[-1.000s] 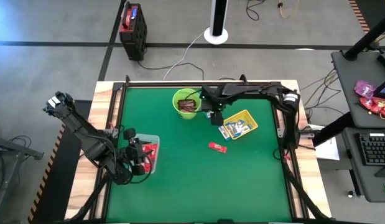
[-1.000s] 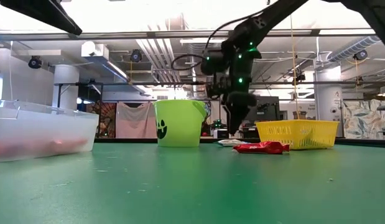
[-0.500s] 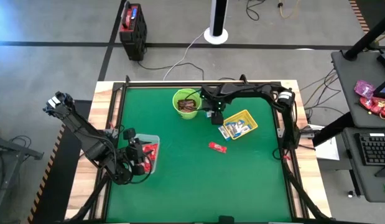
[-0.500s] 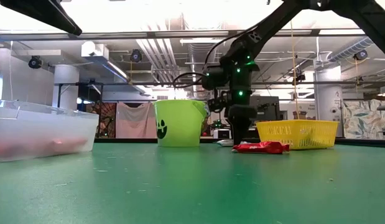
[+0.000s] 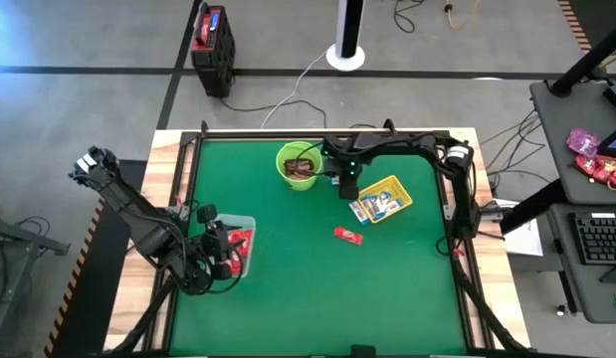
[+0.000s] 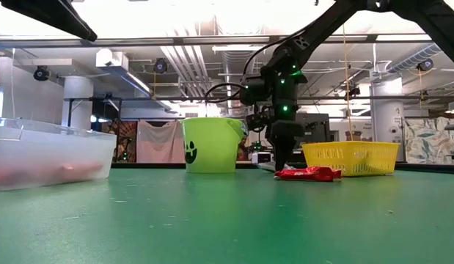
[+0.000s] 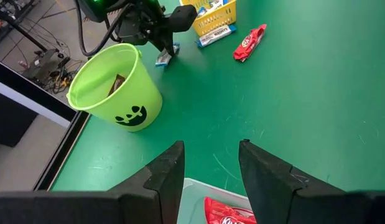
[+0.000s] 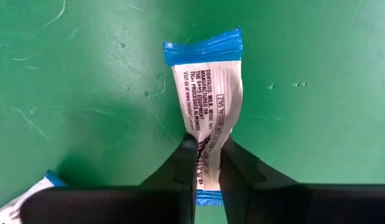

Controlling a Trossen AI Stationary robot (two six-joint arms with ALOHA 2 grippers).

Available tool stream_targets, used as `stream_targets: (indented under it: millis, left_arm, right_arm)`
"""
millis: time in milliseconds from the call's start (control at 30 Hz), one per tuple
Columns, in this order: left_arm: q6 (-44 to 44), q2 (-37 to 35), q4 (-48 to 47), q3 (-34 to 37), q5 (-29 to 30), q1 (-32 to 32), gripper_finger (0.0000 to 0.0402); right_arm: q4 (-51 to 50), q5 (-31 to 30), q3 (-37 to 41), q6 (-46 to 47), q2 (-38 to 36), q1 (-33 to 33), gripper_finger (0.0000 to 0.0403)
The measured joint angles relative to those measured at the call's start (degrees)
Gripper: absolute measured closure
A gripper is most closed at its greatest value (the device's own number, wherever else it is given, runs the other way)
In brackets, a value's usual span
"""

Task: Sort candy by brand, put in halloween buckets
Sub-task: Put the white chocolate bar into the yellow bin

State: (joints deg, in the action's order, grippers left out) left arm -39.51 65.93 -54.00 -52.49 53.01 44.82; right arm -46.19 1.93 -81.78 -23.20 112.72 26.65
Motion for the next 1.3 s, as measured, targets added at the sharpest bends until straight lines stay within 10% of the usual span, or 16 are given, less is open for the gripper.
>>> stream_targets:
  millis: [567, 933, 1300]
  left_arm:
    - [0.0, 0.0, 0.0, 0.0, 0.5, 0.0, 0.0265]
    - [0.0, 0.0, 0.0, 0.0, 0.5, 0.0, 0.0265]
    - [0.0, 0.0, 1.4, 0.0, 0.5, 0.0, 0.0265]
  right_arm:
    - [-7.4, -3.6, -3.5, 1.6, -10.6, 2.2, 0.0373]
    - [-31.6, -3.5, -3.2, 44.2, -18.5, -2.9, 0.0373]
    - [-28.0, -7.9, 4.5, 50.9, -18.9, -8.9, 0.031]
